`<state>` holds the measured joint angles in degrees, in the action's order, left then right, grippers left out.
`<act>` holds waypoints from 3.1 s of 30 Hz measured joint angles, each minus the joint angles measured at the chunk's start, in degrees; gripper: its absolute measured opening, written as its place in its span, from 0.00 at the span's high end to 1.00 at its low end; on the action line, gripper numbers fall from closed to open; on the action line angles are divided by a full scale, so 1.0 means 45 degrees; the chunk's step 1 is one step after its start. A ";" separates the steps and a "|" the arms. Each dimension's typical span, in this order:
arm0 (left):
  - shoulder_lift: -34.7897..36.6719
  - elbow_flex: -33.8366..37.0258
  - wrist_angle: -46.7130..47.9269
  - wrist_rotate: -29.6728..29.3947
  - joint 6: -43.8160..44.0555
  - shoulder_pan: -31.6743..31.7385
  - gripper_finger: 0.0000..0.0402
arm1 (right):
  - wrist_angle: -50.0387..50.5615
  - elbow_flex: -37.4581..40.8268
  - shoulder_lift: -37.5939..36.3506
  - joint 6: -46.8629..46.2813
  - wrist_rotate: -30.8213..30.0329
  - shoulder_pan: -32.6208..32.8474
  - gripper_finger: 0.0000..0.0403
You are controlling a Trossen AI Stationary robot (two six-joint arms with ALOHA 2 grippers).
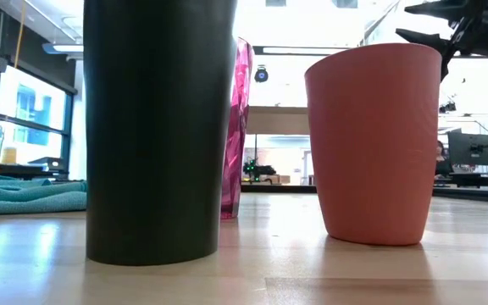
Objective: Stack small to large cups/mugs on shelf
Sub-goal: Put the red cup on the shelf
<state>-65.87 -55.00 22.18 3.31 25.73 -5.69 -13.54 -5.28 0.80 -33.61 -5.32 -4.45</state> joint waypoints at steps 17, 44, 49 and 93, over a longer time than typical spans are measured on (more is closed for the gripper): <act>-0.5377 -0.4468 0.3862 -0.1845 -0.0430 0.0010 0.63 | 0.0726 0.0000 0.0132 0.0112 0.0578 0.0000 0.65; -0.5773 -0.4548 0.4019 -0.2184 -0.0056 0.0010 0.63 | 0.1010 0.0000 0.0350 0.0136 0.0996 0.0000 0.65; -0.5769 -0.4548 0.4051 -0.2197 -0.0092 0.0010 0.63 | 0.1010 0.0000 0.0355 0.0136 0.0993 0.0000 0.65; -0.5793 -0.4178 0.5347 -0.2313 0.0393 0.0024 0.63 | 0.1049 0.0005 0.0353 0.0131 0.0991 0.0000 0.65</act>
<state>-91.94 -73.79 46.24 -7.10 27.50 -5.58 -8.82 -5.26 2.38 -33.01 -0.86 -4.45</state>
